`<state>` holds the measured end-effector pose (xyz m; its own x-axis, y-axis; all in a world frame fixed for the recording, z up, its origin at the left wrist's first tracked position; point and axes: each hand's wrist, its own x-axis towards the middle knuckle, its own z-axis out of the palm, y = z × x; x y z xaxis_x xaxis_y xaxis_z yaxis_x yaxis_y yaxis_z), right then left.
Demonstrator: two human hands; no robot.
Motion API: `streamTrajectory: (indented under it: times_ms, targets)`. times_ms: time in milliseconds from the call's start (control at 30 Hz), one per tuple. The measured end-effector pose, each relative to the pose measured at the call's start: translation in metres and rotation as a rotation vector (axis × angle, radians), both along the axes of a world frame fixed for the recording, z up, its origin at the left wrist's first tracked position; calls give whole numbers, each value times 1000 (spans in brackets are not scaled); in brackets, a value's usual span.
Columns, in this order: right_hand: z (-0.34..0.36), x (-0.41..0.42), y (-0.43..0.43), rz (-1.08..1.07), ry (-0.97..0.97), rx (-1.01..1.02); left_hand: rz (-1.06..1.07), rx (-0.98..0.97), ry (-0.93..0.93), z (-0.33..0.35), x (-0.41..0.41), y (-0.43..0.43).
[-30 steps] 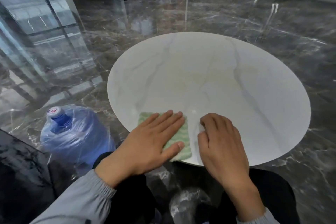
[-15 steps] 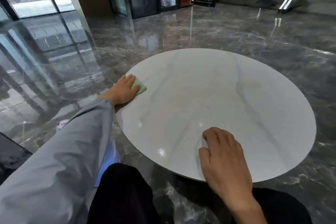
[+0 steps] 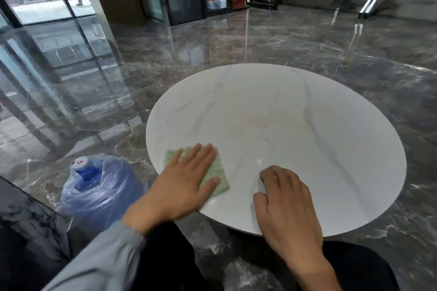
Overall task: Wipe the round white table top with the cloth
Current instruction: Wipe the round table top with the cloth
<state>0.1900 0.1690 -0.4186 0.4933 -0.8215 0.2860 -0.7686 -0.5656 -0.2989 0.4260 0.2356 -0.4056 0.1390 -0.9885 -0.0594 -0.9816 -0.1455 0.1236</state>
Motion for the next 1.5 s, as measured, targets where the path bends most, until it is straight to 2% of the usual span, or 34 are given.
streamTrajectory:
  times_ms: [133,300,433,600,700,867,1167,1267,1400,1500]
  targets:
    - [1,-1,0,15,26,7,-59,-23,0,-7,-55,16]
    - [1,-2,-1,31,16,24,-39,-12,32,-9,-55,13]
    - [-1,-4,-1,23,5,15,92,29,40,-3,-11,-13]
    - [-3,-2,-1,18,1,8,309,66,34,6,97,-81]
    - [-1,-2,-2,26,-4,24,334,95,15,6,117,-105]
    - [-3,-1,0,2,-34,22,209,69,35,0,73,-83]
    - [2,-2,0,36,-2,30,-14,-79,-9,-17,-86,15]
    - [4,-3,0,43,-25,42,-56,-134,-72,-24,-89,17]
    - [0,-3,1,39,-75,52,-119,-108,3,-23,-82,7]
    - [-1,-3,1,12,-214,91,-164,-46,36,-14,-86,-7]
